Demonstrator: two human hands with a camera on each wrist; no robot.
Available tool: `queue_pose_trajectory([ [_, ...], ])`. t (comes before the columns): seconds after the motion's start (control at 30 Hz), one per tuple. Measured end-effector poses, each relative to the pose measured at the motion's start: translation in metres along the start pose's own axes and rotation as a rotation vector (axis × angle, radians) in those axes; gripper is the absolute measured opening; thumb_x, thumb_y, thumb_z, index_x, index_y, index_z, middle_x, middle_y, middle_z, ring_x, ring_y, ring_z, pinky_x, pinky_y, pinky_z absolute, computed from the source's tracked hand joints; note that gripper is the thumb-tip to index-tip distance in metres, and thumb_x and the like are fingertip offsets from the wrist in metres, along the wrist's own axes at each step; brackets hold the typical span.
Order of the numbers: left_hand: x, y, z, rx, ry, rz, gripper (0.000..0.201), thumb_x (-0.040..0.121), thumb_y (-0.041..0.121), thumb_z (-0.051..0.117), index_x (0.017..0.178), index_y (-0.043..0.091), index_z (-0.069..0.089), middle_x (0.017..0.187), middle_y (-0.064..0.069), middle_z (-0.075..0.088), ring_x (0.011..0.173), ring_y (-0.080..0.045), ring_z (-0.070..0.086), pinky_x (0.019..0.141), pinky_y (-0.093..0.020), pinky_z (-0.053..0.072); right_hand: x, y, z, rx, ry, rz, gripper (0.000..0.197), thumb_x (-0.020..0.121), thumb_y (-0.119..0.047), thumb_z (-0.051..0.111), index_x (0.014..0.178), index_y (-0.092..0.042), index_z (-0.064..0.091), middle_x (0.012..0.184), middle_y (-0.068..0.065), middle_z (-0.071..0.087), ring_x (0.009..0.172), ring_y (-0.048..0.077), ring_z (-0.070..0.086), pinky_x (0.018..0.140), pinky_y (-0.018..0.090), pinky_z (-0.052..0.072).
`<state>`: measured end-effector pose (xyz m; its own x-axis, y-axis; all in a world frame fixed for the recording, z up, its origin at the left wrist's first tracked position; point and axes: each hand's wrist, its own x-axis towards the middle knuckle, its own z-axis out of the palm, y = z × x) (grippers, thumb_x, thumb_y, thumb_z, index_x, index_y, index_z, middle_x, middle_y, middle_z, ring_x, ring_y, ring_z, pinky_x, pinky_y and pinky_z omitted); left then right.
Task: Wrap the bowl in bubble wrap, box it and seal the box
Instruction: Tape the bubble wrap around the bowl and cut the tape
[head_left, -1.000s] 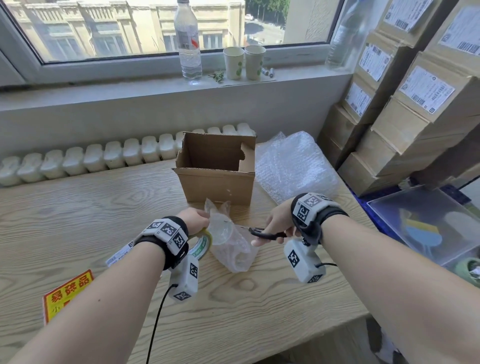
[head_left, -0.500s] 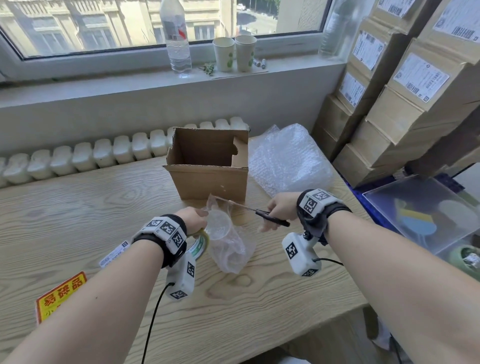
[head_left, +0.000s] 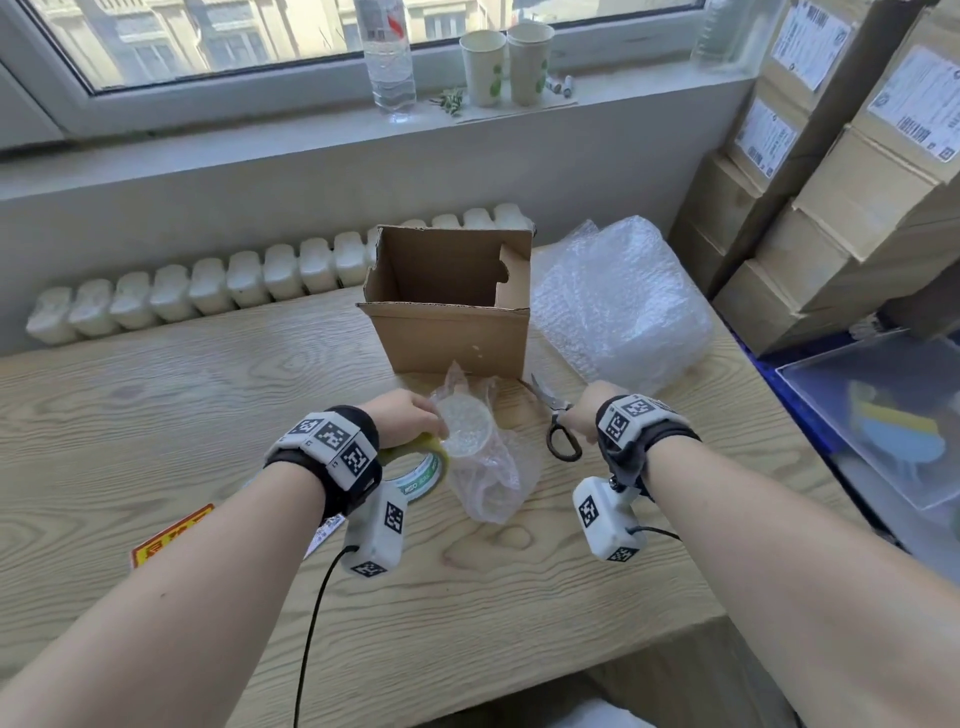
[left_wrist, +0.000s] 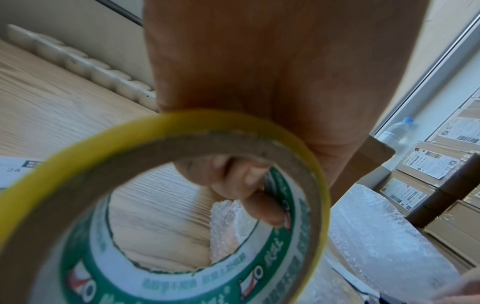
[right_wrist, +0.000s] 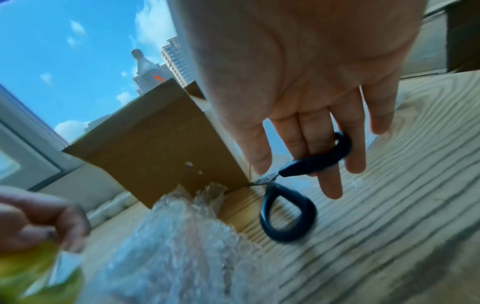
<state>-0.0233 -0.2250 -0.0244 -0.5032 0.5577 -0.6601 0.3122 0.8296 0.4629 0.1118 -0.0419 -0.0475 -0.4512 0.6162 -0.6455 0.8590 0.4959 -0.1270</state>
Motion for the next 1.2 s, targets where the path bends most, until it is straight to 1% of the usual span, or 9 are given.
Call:
queue_pose_trajectory([
  [0.17, -0.003, -0.016, -0.007, -0.039, 0.018, -0.018, 0.020, 0.088, 0.015, 0.055, 0.073, 0.023, 0.065, 0.078, 0.001, 0.061, 0.070, -0.013, 0.055, 0.070, -0.025, 0.046, -0.002, -0.005, 0.004, -0.253, 0.140, -0.037, 0.015, 0.093, -0.015, 0.053, 0.100, -0.007, 0.063, 0.110, 0.012, 0.066, 0.104, 0.028, 0.062, 0.080, 0.032, 0.047],
  [0.3, -0.004, -0.030, -0.015, -0.122, 0.145, -0.059, 0.009, 0.088, 0.018, 0.058, 0.087, 0.016, 0.067, 0.085, -0.004, 0.063, 0.070, -0.017, 0.055, 0.066, -0.025, 0.046, -0.004, -0.013, 0.001, -0.331, 0.275, -0.067, 0.024, 0.091, -0.020, 0.054, 0.112, -0.011, 0.063, 0.117, 0.009, 0.062, 0.115, 0.027, 0.053, 0.096, 0.035, 0.040],
  [0.43, 0.000, -0.039, -0.019, -0.114, 0.259, -0.102, 0.014, 0.090, 0.021, 0.055, 0.097, 0.016, 0.066, 0.097, -0.006, 0.062, 0.085, -0.023, 0.057, 0.077, -0.032, 0.048, 0.004, -0.029, 0.000, 0.045, 0.175, -0.159, 0.018, 0.084, -0.032, 0.066, 0.084, -0.013, 0.068, 0.085, 0.009, 0.066, 0.079, 0.024, 0.060, 0.064, 0.025, 0.047],
  [0.5, 0.003, -0.042, -0.019, -0.069, 0.314, -0.114, 0.017, 0.091, 0.019, 0.051, 0.099, 0.017, 0.066, 0.096, -0.003, 0.059, 0.086, -0.022, 0.055, 0.074, -0.029, 0.045, 0.011, -0.038, 0.003, 0.231, 0.045, -0.211, 0.025, 0.078, -0.039, 0.072, 0.074, -0.015, 0.065, 0.073, 0.005, 0.067, 0.068, 0.022, 0.059, 0.066, 0.032, 0.051],
  [0.63, 0.009, -0.048, -0.020, -0.005, 0.365, -0.146, 0.021, 0.090, 0.014, 0.049, 0.099, 0.021, 0.067, 0.091, 0.001, 0.055, 0.087, -0.021, 0.057, 0.073, -0.028, 0.047, 0.017, -0.055, 0.014, 0.113, -0.037, -0.285, 0.028, 0.078, -0.038, 0.075, 0.067, -0.019, 0.057, 0.065, -0.003, 0.060, 0.060, 0.014, 0.055, 0.052, 0.024, 0.042],
  [0.87, 0.022, -0.068, -0.016, 0.071, 0.402, -0.178, 0.038, 0.087, 0.023, 0.055, 0.124, 0.027, 0.055, 0.114, -0.003, 0.063, 0.102, -0.022, 0.060, 0.088, -0.035, 0.050, 0.033, -0.065, 0.031, 0.028, -0.030, -0.300, 0.036, 0.070, -0.044, 0.078, 0.076, -0.017, 0.055, 0.079, 0.001, 0.064, 0.071, 0.018, 0.061, 0.056, 0.024, 0.042],
  [0.97, 0.026, -0.069, -0.016, 0.090, 0.394, -0.188, 0.040, 0.086, 0.026, 0.057, 0.126, 0.028, 0.053, 0.111, 0.000, 0.064, 0.103, -0.021, 0.060, 0.089, -0.036, 0.050, 0.037, -0.064, 0.034, -0.005, -0.029, -0.286, 0.041, 0.069, -0.051, 0.077, 0.080, -0.017, 0.057, 0.084, 0.002, 0.068, 0.073, 0.019, 0.063, 0.057, 0.025, 0.044],
  [1.13, 0.032, -0.067, -0.005, 0.105, 0.218, -0.165, 0.052, 0.083, 0.035, 0.067, 0.129, 0.026, 0.047, 0.115, 0.003, 0.062, 0.096, -0.015, 0.057, 0.079, -0.028, 0.046, 0.024, -0.047, 0.020, 0.251, -0.283, -0.222, 0.051, 0.077, -0.060, 0.067, 0.076, -0.009, 0.068, 0.070, 0.002, 0.073, 0.059, 0.012, 0.065, 0.057, 0.023, 0.051],
  [1.2, 0.031, -0.063, -0.001, 0.162, 0.289, -0.148, 0.054, 0.082, 0.046, 0.065, 0.129, 0.025, 0.046, 0.119, 0.002, 0.059, 0.105, -0.017, 0.057, 0.082, -0.031, 0.045, 0.020, -0.038, 0.013, 0.158, -0.443, -0.192, 0.056, 0.072, -0.063, 0.070, 0.083, -0.008, 0.071, 0.074, 0.002, 0.075, 0.061, 0.011, 0.068, 0.054, 0.021, 0.051],
])
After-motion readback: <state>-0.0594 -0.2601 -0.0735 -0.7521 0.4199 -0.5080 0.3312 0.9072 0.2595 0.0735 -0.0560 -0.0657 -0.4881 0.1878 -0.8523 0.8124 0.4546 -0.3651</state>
